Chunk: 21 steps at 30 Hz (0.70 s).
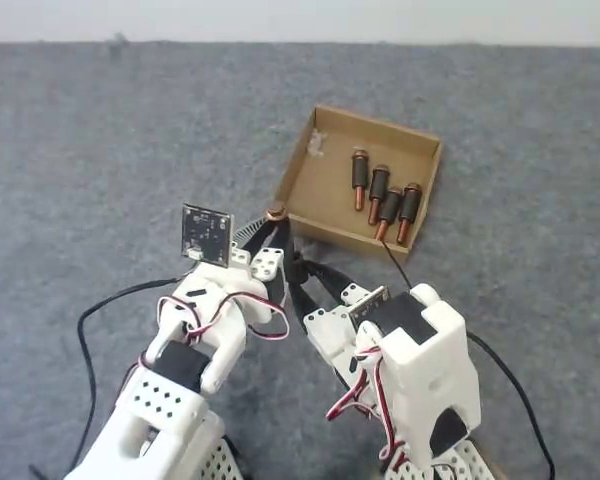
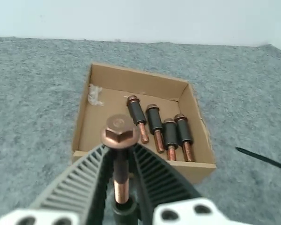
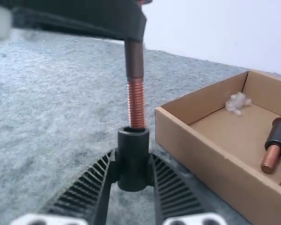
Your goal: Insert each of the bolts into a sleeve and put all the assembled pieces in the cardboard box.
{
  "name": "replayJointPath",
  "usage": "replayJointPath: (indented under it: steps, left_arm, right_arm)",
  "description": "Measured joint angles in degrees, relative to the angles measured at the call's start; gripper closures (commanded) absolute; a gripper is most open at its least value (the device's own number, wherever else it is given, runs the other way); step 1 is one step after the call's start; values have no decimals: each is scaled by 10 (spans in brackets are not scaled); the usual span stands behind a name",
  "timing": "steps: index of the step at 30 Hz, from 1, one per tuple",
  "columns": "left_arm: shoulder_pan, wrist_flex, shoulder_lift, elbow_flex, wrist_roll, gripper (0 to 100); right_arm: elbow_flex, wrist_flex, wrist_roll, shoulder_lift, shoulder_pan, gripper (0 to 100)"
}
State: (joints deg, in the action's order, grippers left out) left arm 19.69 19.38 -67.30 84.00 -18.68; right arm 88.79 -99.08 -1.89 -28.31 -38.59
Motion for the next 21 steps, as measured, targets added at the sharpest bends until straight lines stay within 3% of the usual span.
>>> replayJointPath:
  steps: [9, 16, 21]
  left_arm:
    - [17, 8, 1, 1, -20, 990]
    - [41, 74, 1, 0, -25, 990]
    - [45, 79, 1, 0, -25, 990]
  right_arm:
    - [0, 0, 0, 0, 6, 992]
    - [0, 0, 0, 0, 6, 992]
    - [0, 0, 0, 0, 6, 992]
